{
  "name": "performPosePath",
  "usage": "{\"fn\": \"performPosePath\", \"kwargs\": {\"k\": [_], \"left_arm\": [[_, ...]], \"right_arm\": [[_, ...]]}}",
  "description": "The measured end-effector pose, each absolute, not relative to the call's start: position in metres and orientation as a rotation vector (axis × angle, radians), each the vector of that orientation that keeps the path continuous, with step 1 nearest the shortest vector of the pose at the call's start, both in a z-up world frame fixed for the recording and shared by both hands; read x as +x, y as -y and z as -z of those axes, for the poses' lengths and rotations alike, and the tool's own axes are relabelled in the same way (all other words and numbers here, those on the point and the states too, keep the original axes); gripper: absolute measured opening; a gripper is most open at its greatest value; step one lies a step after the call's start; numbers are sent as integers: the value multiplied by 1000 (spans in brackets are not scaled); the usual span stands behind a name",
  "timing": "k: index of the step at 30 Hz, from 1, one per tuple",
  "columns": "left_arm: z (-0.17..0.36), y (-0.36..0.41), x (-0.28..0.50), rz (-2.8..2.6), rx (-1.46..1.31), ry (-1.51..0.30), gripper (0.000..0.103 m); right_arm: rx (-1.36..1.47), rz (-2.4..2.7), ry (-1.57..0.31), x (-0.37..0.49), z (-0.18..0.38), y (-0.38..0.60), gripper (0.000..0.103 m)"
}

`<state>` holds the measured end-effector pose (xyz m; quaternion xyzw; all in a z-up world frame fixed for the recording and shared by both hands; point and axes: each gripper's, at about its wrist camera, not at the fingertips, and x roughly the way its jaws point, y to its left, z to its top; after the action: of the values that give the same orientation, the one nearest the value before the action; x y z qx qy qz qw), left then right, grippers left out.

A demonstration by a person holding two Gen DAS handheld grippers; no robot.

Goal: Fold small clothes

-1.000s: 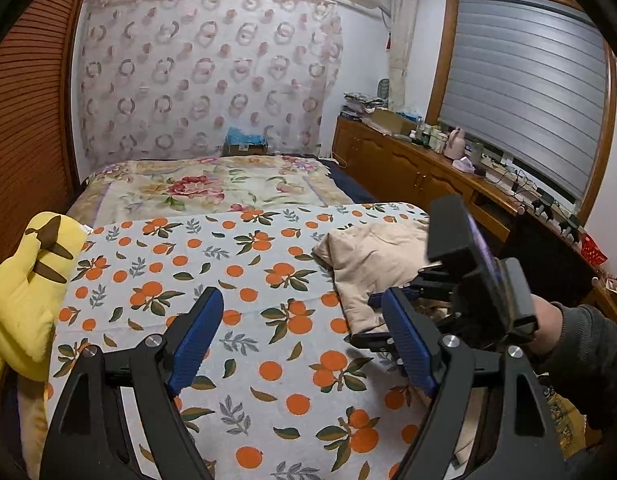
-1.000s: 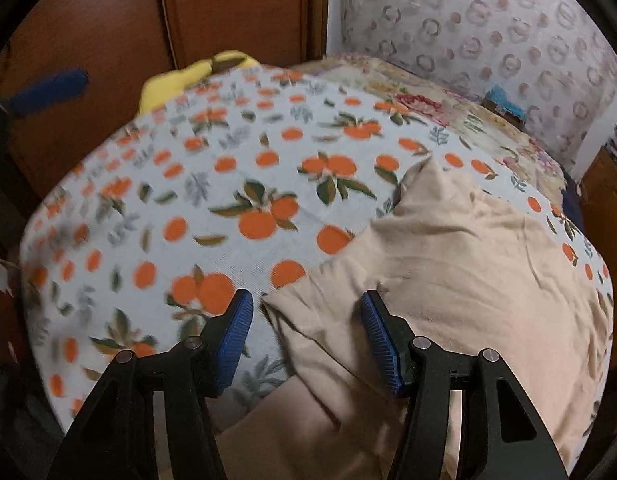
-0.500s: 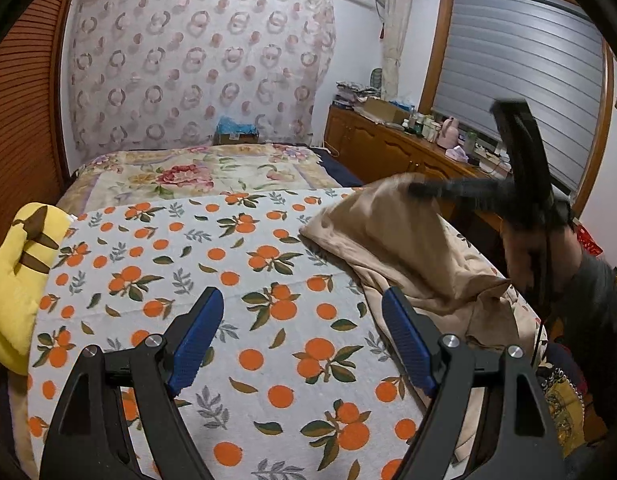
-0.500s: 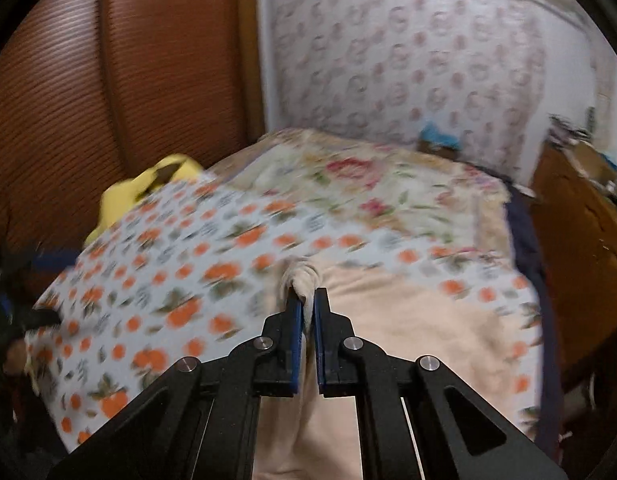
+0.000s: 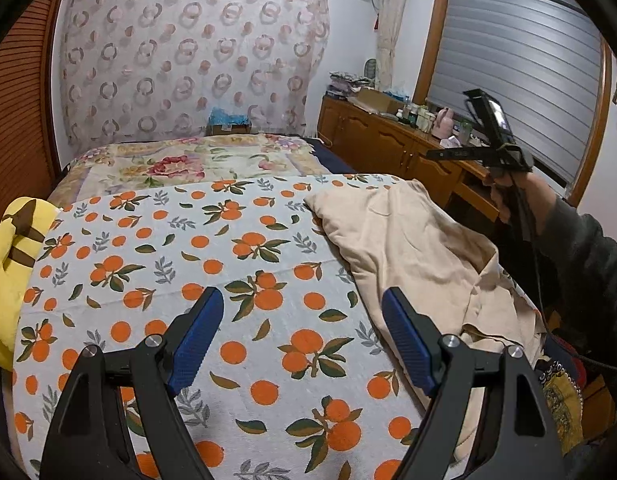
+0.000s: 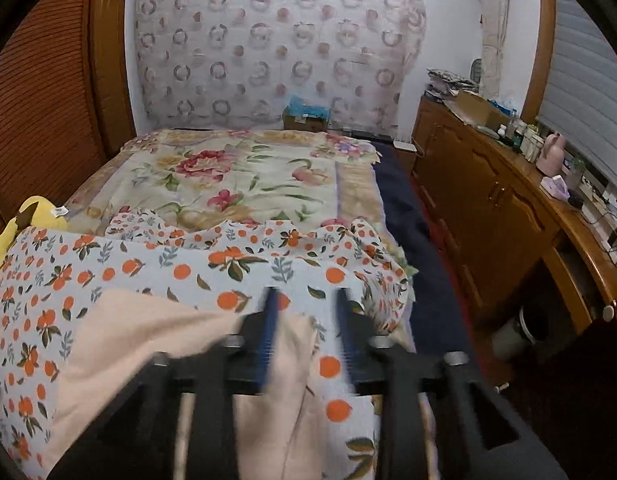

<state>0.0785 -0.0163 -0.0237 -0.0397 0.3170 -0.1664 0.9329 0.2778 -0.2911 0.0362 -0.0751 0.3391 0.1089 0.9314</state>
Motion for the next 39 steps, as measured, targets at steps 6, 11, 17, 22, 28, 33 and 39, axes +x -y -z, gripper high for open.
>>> {"fn": "performPosePath", "kwargs": {"k": [6,11,17,22,28,33,39], "left_arm": [[29,24,79,343,-76,-655,82],[32,35,79,357,-67,-665,82],[32,50,78,366,-36,-670,82],[33,58,78,374,-21,-676,82],[37,63,77,377,-9,-689,82],[40,66,76,390,-17,-701,82],[49,83,74,432,-3,-726,82]], "right_arm": [[-153,-365,-650,214,-39,283,39],[-120,-510,-669,146,-21,267,40],[-185,-602,-745,91,22,238,40],[-242,-601,-766,83,47,231,40],[-283,-584,-779,96,56,223,39],[-259,-594,-779,75,53,239,3],[-178,-507,-715,46,32,286,0]]}}
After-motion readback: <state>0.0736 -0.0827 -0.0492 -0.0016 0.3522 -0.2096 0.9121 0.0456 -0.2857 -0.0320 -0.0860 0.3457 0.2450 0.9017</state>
